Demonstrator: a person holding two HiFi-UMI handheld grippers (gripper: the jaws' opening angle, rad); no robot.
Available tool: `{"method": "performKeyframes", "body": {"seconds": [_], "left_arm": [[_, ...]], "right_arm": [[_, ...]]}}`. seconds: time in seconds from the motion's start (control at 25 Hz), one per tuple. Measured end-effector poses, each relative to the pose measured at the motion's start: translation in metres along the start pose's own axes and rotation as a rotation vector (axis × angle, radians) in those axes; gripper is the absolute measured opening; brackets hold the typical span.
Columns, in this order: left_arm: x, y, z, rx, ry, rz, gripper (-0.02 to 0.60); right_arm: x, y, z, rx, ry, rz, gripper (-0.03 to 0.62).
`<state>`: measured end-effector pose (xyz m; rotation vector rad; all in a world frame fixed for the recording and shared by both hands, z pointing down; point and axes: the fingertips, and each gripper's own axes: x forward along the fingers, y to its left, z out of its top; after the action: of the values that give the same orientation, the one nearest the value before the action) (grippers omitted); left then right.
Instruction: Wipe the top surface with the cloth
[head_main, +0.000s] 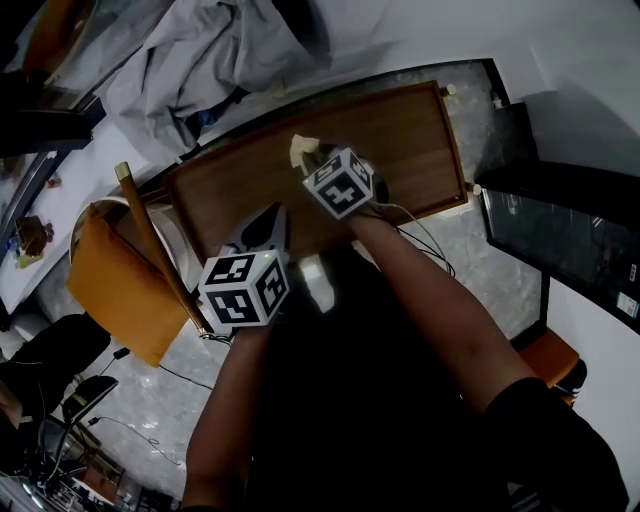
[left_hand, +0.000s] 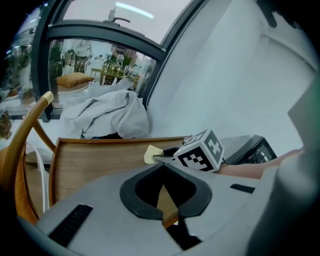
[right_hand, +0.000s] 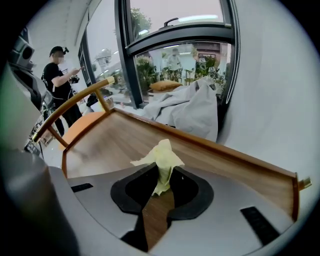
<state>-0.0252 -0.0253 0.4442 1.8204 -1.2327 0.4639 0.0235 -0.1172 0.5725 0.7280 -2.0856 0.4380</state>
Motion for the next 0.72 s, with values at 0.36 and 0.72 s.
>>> {"method": "performKeyframes", "body": {"seconds": [0.36,0.72], "left_arm": [[0.023,-0.024,-0.004,0.008,0.021,-0.005,0.012],[0.043,-0.048,-0.014,0.044,0.061,-0.031,0.012]], "right_arm": [[-0.018,-0.041,-0.019,0.026,-0.015,-0.036,0.083],[-0.044,-0.099,-0.047,0.090,-0.025,-0.121,0.083]]}}
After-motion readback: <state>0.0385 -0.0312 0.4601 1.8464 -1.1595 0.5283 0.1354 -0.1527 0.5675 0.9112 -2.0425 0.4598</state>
